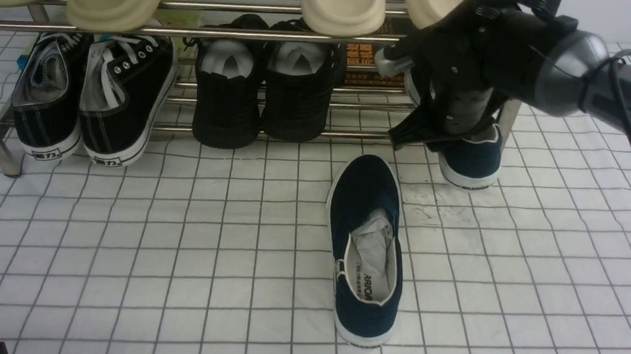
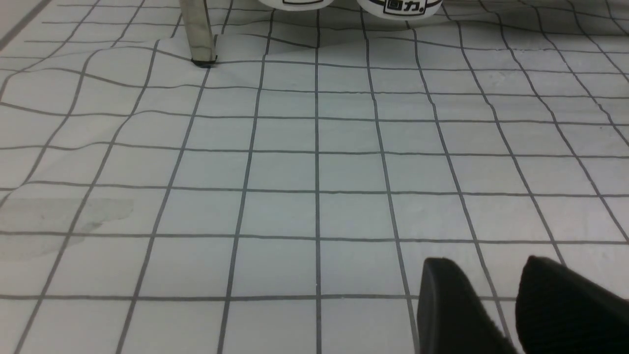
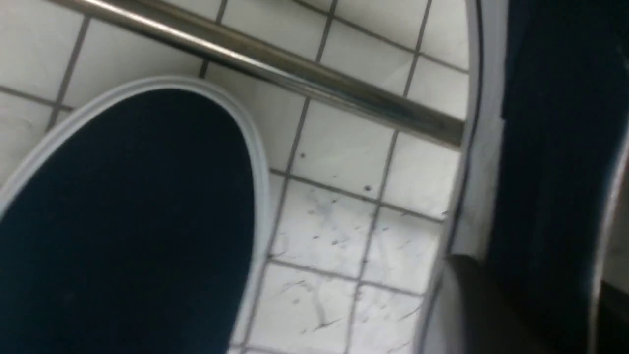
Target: Take the shoes off the shelf with your hand from the white checkered tablecloth.
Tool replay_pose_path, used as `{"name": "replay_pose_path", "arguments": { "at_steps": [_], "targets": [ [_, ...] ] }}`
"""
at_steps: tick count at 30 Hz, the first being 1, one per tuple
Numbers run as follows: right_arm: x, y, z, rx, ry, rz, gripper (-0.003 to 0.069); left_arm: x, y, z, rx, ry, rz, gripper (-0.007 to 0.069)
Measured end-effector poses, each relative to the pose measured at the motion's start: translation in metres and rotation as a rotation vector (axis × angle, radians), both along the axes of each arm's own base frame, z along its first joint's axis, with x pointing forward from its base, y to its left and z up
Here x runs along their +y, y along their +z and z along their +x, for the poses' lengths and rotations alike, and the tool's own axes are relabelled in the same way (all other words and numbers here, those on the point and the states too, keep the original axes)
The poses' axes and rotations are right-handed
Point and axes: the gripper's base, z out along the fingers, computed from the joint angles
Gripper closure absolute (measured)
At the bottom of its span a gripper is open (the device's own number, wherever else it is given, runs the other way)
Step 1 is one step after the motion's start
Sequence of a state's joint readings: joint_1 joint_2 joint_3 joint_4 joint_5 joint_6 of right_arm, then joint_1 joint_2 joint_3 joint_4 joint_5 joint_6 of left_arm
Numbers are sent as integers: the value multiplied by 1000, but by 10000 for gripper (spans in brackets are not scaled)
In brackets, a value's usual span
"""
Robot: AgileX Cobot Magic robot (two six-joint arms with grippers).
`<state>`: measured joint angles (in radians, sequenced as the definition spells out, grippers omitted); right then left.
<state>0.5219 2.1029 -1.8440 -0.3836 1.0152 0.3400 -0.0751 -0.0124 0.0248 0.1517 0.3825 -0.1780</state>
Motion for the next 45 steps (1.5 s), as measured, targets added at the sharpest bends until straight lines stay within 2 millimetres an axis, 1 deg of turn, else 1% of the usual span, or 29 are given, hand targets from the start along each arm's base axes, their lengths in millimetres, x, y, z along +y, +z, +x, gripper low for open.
{"name": "replay_pose_path", "arguments": {
  "at_steps": [1,2,3,4,6,8,12,14,16,19,23,29,34,38,40,42,44,45],
  "targets": [
    [0,1,-1,13,-1,1,592,0,0,0,0,0,0,384],
    [0,3,-3,38,1,-3,631,0,0,0,0,0,0,384],
    [0,3,-3,38,4,-1,636,0,0,0,0,0,0,384],
    [0,10,-9,81,23,-7,647,0,0,0,0,0,0,384],
    [1,18,-16,104,33,-2,647,0,0,0,0,0,0,384],
    [3,38,-42,179,55,53,647,0,0,0,0,0,0,384],
    [5,60,-77,224,75,144,647,0,0,0,0,0,0,384],
    [2,62,-93,240,72,154,647,0,0,0,0,0,0,384],
    [-1,56,-103,269,59,142,647,0,0,0,0,0,0,384],
    [-7,37,-114,324,18,109,647,0,0,0,0,0,0,384],
    [-13,23,-116,326,-33,69,647,0,0,0,0,0,0,384],
    [-20,22,-113,285,-85,24,645,0,0,0,0,0,0,384],
    [-15,21,-113,283,-110,86,645,0,0,0,0,0,0,384],
    [-3,5,-103,271,-105,151,641,0,0,0,0,0,0,384],
    [3,-9,-95,260,-111,168,636,0,0,0,0,0,0,384],
    [5,-16,-92,261,-120,171,631,0,0,0,0,0,0,384],
    [8,-29,-88,281,-142,173,597,0,0,0,0,0,0,384],
    [9,-31,-88,284,-145,175,579,0,0,0,0,0,0,384]
  ]
}}
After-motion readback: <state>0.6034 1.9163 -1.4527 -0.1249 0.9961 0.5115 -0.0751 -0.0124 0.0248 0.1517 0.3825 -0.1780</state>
